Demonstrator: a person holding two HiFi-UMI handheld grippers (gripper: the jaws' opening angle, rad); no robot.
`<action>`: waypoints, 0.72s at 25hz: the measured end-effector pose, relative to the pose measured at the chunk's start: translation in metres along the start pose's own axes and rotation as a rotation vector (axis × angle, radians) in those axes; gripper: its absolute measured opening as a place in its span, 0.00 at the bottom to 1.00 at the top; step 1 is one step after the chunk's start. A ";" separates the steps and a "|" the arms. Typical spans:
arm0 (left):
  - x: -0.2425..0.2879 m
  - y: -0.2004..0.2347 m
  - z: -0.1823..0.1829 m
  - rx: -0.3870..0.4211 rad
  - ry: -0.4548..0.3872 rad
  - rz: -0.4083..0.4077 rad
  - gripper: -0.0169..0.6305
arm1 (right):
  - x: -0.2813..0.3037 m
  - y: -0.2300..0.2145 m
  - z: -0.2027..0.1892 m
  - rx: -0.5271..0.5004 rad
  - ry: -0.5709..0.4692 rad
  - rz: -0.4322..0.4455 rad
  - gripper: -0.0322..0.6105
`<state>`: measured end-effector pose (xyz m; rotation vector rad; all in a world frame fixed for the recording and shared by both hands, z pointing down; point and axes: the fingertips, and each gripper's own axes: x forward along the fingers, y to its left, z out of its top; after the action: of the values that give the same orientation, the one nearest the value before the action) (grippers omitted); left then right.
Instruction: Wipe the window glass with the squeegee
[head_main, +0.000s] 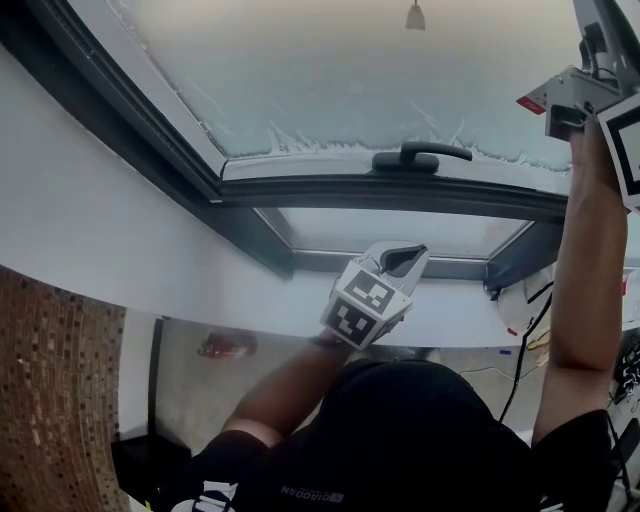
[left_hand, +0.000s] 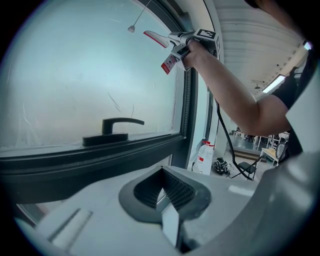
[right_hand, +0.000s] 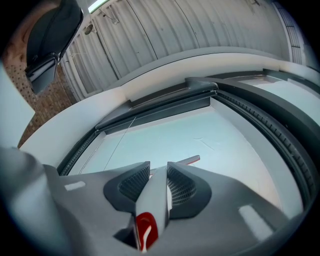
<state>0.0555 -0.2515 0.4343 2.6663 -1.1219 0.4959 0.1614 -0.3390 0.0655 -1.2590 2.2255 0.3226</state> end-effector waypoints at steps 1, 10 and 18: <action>0.000 0.000 0.000 0.001 -0.001 -0.002 0.03 | 0.001 0.000 0.001 -0.004 -0.001 -0.005 0.23; 0.001 -0.003 -0.001 0.000 -0.001 -0.017 0.03 | 0.006 0.004 -0.002 -0.035 0.007 -0.034 0.23; 0.003 -0.007 -0.004 0.008 0.008 -0.037 0.03 | -0.035 0.004 -0.062 -0.070 0.123 -0.028 0.24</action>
<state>0.0618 -0.2475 0.4389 2.6841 -1.0693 0.5047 0.1509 -0.3408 0.1354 -1.3795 2.3153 0.3233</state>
